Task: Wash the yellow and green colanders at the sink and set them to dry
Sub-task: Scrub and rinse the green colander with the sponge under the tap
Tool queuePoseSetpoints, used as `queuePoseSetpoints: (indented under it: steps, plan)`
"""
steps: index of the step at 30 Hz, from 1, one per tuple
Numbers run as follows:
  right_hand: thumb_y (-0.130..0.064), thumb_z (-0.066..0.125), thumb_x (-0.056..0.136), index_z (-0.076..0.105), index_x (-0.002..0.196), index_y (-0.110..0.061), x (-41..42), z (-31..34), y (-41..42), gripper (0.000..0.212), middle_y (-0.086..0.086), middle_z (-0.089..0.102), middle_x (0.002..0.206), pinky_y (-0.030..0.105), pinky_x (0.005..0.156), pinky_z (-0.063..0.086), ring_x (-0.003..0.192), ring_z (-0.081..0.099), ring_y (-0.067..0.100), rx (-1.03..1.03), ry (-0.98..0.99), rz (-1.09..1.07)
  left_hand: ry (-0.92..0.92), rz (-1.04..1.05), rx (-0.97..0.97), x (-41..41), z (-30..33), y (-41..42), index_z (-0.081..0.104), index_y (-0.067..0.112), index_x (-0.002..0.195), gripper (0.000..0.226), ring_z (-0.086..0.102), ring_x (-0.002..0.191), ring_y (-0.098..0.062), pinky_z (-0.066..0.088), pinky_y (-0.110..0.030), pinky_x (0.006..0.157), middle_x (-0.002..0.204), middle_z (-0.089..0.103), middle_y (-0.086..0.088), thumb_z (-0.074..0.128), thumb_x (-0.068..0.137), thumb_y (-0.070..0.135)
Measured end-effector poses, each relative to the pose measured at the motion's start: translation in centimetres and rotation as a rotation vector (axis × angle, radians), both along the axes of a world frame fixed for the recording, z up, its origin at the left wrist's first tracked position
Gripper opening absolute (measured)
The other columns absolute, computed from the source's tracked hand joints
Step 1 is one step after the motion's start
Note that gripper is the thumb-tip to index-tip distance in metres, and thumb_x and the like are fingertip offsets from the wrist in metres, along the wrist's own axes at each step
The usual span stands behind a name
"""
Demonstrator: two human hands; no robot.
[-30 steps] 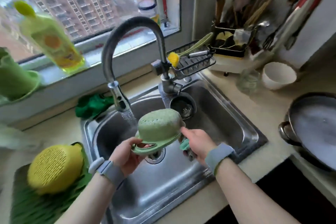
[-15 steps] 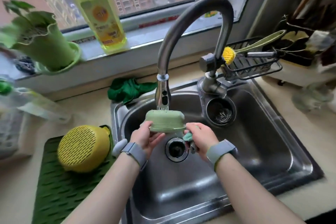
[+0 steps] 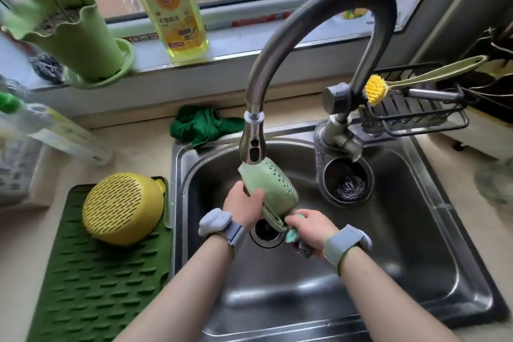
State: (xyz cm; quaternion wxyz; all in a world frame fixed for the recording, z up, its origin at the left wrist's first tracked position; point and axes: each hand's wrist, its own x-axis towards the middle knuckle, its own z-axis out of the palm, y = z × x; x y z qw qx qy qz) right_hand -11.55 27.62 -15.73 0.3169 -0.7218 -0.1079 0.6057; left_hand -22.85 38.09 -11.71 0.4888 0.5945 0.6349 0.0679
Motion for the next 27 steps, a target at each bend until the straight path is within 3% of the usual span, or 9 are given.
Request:
queuePoseSetpoints:
  steps: [4, 12, 16, 19, 21, 24, 27]
  plan:
    - [-0.015, 0.051, 0.085, 0.059, 0.084, -0.008, -0.7, -0.4, -0.4, 0.01, 0.018, 0.056, 0.057, 0.02, 0.039, 0.029, 0.038, 0.042, 0.021, -0.007, 0.001, 0.068, 0.06, -0.16, 0.105, -0.7, 0.0, -0.4, 0.057, 0.017, 0.087, 0.01, 0.061, 0.076, -0.021, 0.043, -0.03, 0.063, 0.08, 0.064, 0.004, 0.052, 0.086, 0.025]
    - [-0.019, 0.055, 0.087, 0.062, 0.079, -0.012, -1.0, -0.1, 0.0, 0.013, 0.015, 0.058, 0.059, 0.019, 0.036, 0.03, 0.039, 0.045, 0.021, 0.024, 0.0, 0.024, 0.048, -0.232, 0.168, -3.0, 0.1, 0.0, 0.059, 0.022, 0.097, 0.012, 0.061, 0.072, -0.017, 0.044, -0.028, 0.06, 0.079, 0.064, 0.008, 0.053, 0.087, 0.024]
    - [-0.02, 0.059, 0.088, 0.065, 0.088, -0.009, -1.0, 0.4, 0.1, 0.012, 0.012, 0.061, 0.071, 0.021, 0.04, 0.029, 0.038, 0.043, 0.019, 0.069, 0.075, -0.053, -0.033, 0.054, 0.02, -5.0, -0.1, 0.2, 0.063, 0.007, 0.089, 0.014, 0.061, 0.066, -0.021, 0.047, -0.029, 0.056, 0.074, 0.065, -0.006, 0.057, 0.084, 0.019]
    - [-0.018, 0.059, 0.089, 0.064, 0.09, -0.004, -0.8, 0.5, 0.1, 0.015, 0.013, 0.059, 0.069, 0.019, 0.038, 0.03, 0.039, 0.04, 0.019, 0.096, 0.085, -0.151, -0.368, 0.482, -0.344, -5.6, 0.1, -0.1, 0.063, 0.003, 0.088, 0.013, 0.067, 0.061, -0.021, 0.059, -0.032, 0.05, 0.073, 0.067, -0.01, 0.051, 0.089, 0.008]
    - [-0.018, 0.057, 0.09, 0.063, 0.085, -0.005, -0.6, 0.5, 0.0, 0.015, 0.012, 0.059, 0.07, 0.021, 0.039, 0.031, 0.044, 0.04, 0.021, 0.123, 0.09, -0.246, -0.553, 0.698, -0.487, -5.5, 0.0, 0.2, 0.061, -0.003, 0.097, 0.015, 0.069, 0.068, -0.025, 0.062, -0.035, 0.062, 0.086, 0.067, -0.017, 0.047, 0.093, 0.003]
    - [-0.032, 0.059, 0.091, 0.06, 0.081, -0.01, -0.5, 0.8, 0.3, 0.024, 0.009, 0.061, 0.072, 0.029, 0.047, 0.035, 0.048, 0.045, 0.022, 0.16, 0.146, -0.328, -0.704, 0.813, -0.543, -5.0, -0.3, 0.7, 0.055, -0.005, 0.117, 0.026, 0.069, 0.076, -0.031, 0.06, -0.036, 0.067, 0.096, 0.066, -0.023, 0.041, 0.094, -0.001]
    - [-0.044, 0.058, 0.09, 0.062, 0.087, -0.009, -1.0, 1.7, 1.4, 0.036, 0.007, 0.064, 0.074, 0.027, 0.046, 0.04, 0.049, 0.05, 0.019, 0.176, 0.213, -0.344, -0.779, 0.848, -0.587, -4.8, -0.4, 0.2, 0.056, -0.007, 0.115, 0.032, 0.072, 0.068, -0.03, 0.061, -0.037, 0.065, 0.082, 0.072, -0.022, 0.034, 0.092, -0.007]
